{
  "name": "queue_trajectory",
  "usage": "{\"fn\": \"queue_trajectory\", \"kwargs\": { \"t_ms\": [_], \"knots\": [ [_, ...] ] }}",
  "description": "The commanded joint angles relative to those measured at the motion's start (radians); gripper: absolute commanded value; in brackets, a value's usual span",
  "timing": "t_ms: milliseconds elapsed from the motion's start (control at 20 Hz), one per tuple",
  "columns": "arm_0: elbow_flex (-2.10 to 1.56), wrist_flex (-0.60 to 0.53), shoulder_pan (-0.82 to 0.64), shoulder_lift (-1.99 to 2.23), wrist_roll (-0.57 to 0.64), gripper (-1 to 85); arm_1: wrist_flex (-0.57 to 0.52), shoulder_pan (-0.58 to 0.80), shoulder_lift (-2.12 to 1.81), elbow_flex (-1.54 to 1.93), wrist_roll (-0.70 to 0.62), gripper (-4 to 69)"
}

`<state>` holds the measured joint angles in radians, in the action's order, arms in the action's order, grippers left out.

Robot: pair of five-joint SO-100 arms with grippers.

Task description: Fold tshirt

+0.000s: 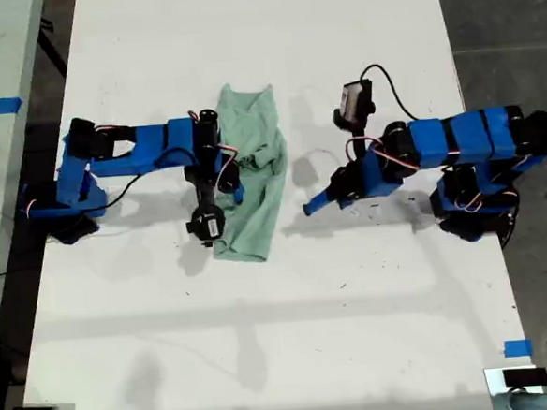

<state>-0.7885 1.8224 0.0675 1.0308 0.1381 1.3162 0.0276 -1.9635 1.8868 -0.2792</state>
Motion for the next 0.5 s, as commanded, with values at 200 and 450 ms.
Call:
{"fn": "queue_trajectory", "kwargs": {
  "t_ms": [200,450],
  "knots": [
    [-0.433,0.032,0.138,0.454,-0.193,19.9,0.072,-0.063,-0.225,0.072,0.086,29.8],
    [-0.928,-0.183,0.265,0.821,-0.434,19.5,0.086,-0.149,-0.417,0.241,0.207,30.4]
  ]
}}
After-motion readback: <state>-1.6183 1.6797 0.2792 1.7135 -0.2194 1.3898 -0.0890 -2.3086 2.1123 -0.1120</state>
